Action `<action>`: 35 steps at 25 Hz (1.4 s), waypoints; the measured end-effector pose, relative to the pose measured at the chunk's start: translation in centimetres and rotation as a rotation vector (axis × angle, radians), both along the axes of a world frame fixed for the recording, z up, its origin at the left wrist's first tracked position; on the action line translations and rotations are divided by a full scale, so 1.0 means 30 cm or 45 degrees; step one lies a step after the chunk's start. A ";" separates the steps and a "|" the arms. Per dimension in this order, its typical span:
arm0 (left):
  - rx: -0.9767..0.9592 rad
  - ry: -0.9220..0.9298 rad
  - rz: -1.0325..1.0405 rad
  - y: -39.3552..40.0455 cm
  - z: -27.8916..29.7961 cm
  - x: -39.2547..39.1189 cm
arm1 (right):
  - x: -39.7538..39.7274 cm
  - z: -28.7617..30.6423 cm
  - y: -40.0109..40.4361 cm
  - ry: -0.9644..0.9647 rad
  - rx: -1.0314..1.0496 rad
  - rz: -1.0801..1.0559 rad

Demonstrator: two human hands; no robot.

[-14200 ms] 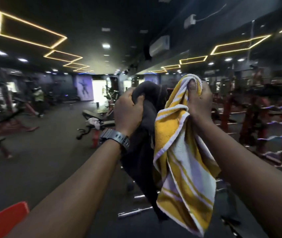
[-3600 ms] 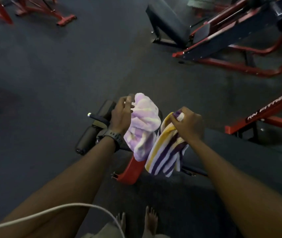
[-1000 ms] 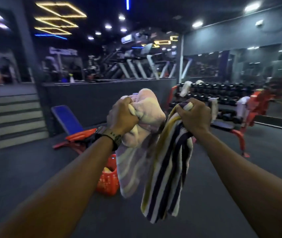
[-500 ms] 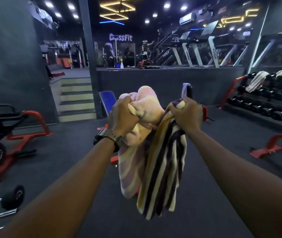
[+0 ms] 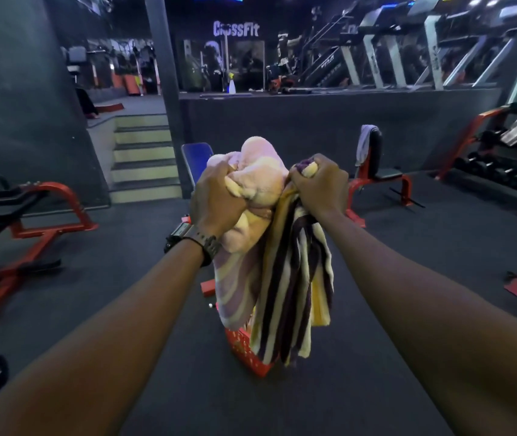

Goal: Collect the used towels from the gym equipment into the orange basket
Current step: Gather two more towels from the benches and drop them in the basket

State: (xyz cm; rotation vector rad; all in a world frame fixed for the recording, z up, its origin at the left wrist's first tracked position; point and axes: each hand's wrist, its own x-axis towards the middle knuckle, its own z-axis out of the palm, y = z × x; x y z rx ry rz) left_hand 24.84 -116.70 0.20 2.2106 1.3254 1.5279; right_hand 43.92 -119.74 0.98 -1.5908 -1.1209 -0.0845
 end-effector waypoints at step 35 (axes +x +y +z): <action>-1.243 0.005 0.038 1.427 -2.026 0.489 | 0.413 -2.153 1.422 0.379 -1.063 0.139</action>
